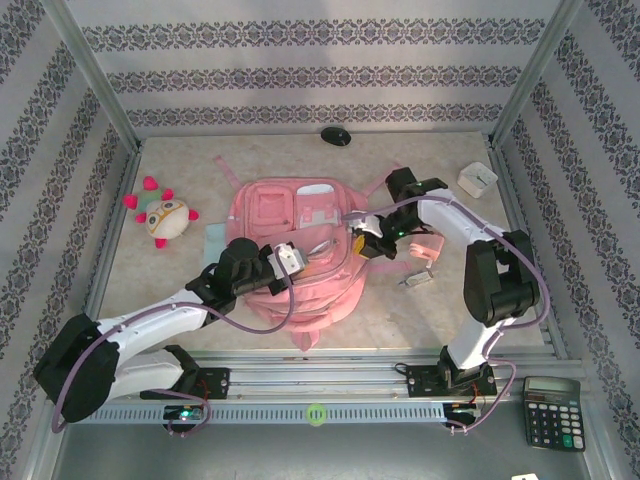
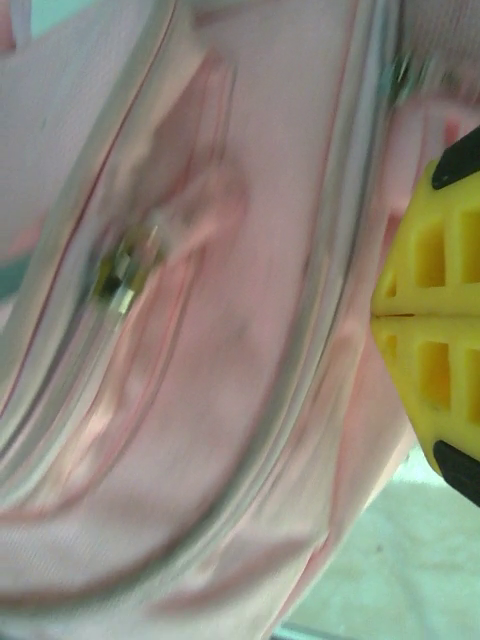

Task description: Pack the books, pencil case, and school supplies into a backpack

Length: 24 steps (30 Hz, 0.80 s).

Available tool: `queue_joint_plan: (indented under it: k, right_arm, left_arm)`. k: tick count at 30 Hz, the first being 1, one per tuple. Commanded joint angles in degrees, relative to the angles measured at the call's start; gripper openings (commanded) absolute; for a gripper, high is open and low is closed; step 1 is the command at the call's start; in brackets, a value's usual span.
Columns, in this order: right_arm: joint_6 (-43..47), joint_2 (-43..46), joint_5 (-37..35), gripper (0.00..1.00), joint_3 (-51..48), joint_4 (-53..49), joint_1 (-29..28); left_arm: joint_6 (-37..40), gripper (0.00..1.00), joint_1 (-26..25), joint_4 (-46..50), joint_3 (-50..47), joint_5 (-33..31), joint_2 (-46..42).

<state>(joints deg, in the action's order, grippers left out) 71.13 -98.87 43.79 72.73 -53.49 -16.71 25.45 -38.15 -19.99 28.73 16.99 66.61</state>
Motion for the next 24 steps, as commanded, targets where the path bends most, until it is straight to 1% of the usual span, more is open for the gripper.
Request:
queue_joint_plan:
  k: [1, 2, 3, 4, 5, 7, 10, 12, 14, 18, 24]
  right_arm:
    - [-1.87, 2.04, 2.85, 0.00, -1.74, -3.80, -0.74]
    - [-2.89, 2.56, 2.43, 0.00, -2.30, -2.86, -0.40]
    - [-4.15, 3.00, 1.91, 0.03, -2.92, -1.25, 0.20]
    - [-5.56, 3.47, 0.97, 0.15, -3.53, 0.80, 1.01]
    - [-5.91, 3.82, 0.17, 0.23, -4.05, 2.40, 1.82]
    - [-6.55, 4.02, -0.83, 0.31, -4.35, 5.50, 3.68]
    - [-6.37, 3.02, -2.80, 0.38, -3.71, 10.03, 5.48]
    - [-5.10, 1.05, -4.50, 0.42, -2.04, 11.55, 5.71]
    - [-4.08, -1.50, -4.76, 0.45, 0.67, 10.71, 5.68]
    - [-2.04, -6.65, -3.34, 0.45, 5.71, 8.65, 5.12]
    - [0.05, -10.99, -6.44, 0.45, 8.77, 9.24, 2.70]
  left_arm:
    - [0.15, 0.00, -0.70, -8.12, 1.34, -3.38, 0.40]
    - [0.32, 0.00, -0.70, -8.15, 1.33, -2.67, 0.34]
    - [0.45, 0.00, -0.70, -8.24, 1.21, -2.20, 0.17]
    - [0.62, 0.00, -0.74, -8.30, 0.92, -1.63, -0.11]
    - [0.97, 0.00, -0.70, -8.48, 0.37, -0.84, -0.57]
    - [1.50, 0.00, -0.70, -8.45, -0.42, 0.28, -1.72]
    - [3.13, 0.00, -0.65, -5.80, -0.52, 1.85, -2.91]
    - [3.89, 0.00, -0.61, -3.90, -0.46, 2.64, -3.67]
    - [3.99, 0.00, -0.61, -3.63, -0.75, 2.85, -4.32]
    - [4.81, 0.00, -0.61, -2.86, -0.69, 2.68, -4.95]
    - [5.95, 0.00, -0.61, -1.29, 0.29, 2.12, -5.20]
